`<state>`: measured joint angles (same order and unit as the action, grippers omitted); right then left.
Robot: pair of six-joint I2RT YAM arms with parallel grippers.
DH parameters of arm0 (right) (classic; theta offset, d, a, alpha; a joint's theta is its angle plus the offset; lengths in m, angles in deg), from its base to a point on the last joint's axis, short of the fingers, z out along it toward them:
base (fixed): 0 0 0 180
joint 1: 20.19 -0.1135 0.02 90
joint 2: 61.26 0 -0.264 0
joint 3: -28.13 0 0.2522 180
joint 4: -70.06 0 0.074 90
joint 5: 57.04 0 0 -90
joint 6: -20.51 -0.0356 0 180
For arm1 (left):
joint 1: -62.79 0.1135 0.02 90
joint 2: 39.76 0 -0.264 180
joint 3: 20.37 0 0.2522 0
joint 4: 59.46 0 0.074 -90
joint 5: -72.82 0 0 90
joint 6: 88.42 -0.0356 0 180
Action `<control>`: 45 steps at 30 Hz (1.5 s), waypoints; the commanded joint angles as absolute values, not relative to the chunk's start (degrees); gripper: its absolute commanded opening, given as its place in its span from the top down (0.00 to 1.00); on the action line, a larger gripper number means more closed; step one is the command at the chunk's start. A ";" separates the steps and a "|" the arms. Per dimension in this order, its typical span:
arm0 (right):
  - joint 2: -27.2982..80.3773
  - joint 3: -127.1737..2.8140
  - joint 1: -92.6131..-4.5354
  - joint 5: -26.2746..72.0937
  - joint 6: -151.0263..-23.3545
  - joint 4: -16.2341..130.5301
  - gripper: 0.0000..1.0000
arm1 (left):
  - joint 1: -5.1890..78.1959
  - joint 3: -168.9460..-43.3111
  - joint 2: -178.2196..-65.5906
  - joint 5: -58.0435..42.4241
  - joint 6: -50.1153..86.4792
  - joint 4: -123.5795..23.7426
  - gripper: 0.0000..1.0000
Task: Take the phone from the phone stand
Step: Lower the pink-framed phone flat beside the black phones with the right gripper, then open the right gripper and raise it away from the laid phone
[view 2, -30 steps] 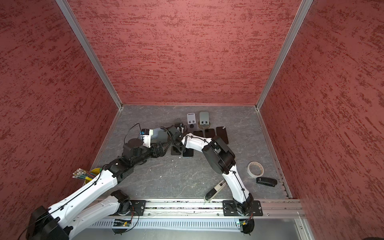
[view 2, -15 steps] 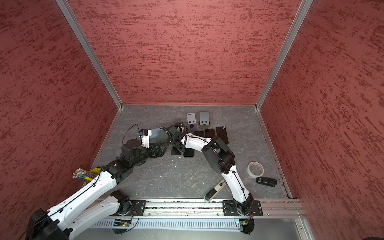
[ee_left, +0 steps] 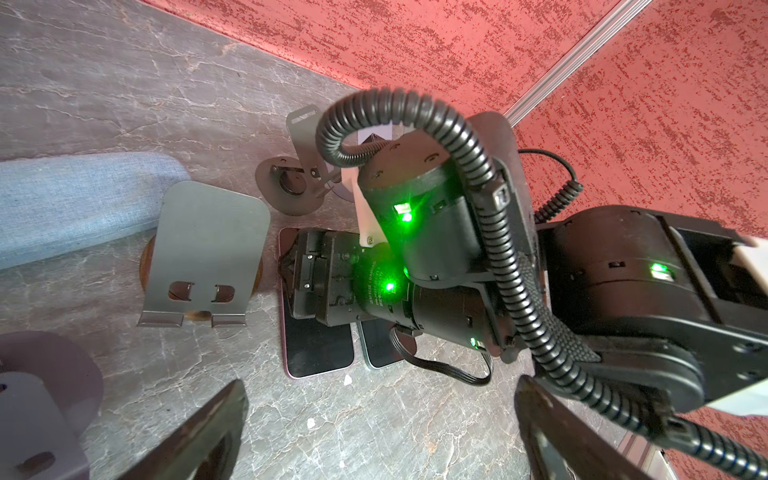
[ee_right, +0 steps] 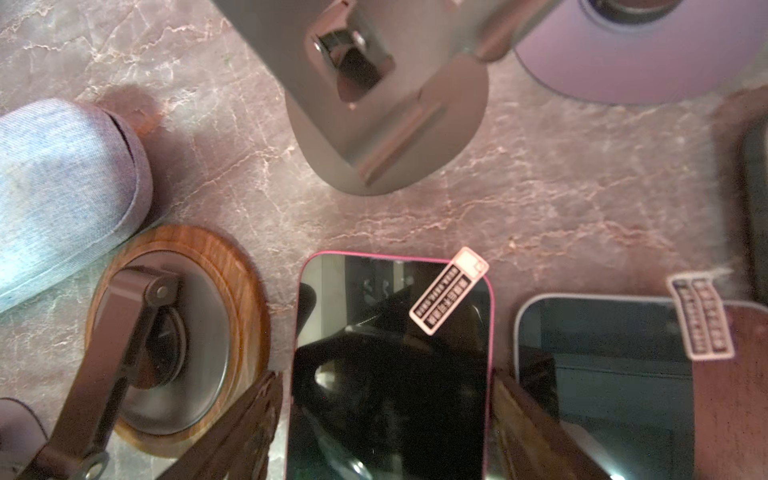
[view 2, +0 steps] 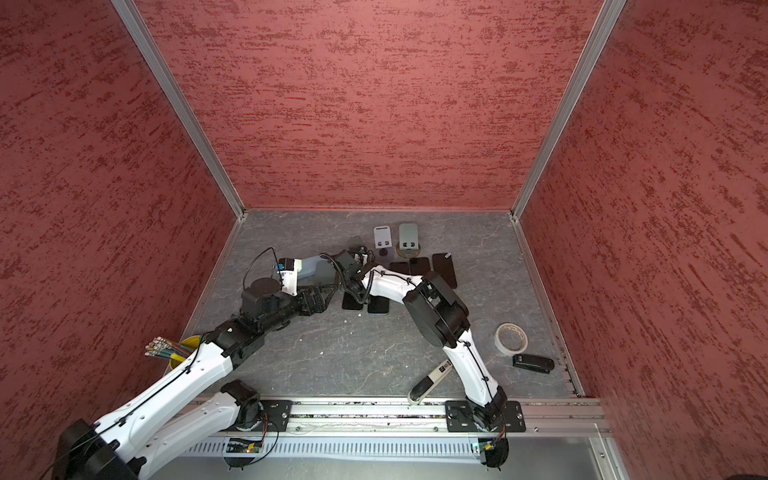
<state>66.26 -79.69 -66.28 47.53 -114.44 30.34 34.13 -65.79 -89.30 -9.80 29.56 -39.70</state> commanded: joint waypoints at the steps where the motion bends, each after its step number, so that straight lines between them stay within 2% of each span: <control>1: 67.64 -79.76 -66.07 48.17 -114.78 27.55 0.20 | 34.58 -65.05 -88.85 -9.36 28.83 -40.07 0.00; 8: 62.88 -75.30 -66.16 46.94 -112.10 34.53 0.18 | 34.92 -65.56 -88.82 -9.34 28.83 -39.05 0.00; 19: 53.62 -70.43 -66.07 53.15 -103.03 39.42 0.12 | 35.37 -67.63 -88.27 -12.09 28.00 -34.97 0.00; 26: 48.27 -66.16 -65.00 55.07 -98.78 42.08 0.01 | 35.63 -69.03 -87.93 -15.08 27.85 -31.89 0.00; 33: 39.68 -59.20 -59.40 59.70 -95.39 42.48 0.01 | 35.91 -72.19 -87.38 -26.03 26.02 -26.50 0.00; 39: 32.27 -52.48 -53.14 62.52 -87.25 46.05 0.01 | 36.41 -73.77 -87.57 -36.70 25.25 -24.14 0.01; 45: 29.13 -45.18 -43.30 60.82 -83.01 52.37 0.01 | 41.30 -70.97 -88.09 -45.02 26.19 -27.25 0.00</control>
<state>30.22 -48.19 -47.13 60.16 -86.29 47.83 38.91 -72.39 -88.08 -38.15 26.35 -26.30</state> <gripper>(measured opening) 0.989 0.995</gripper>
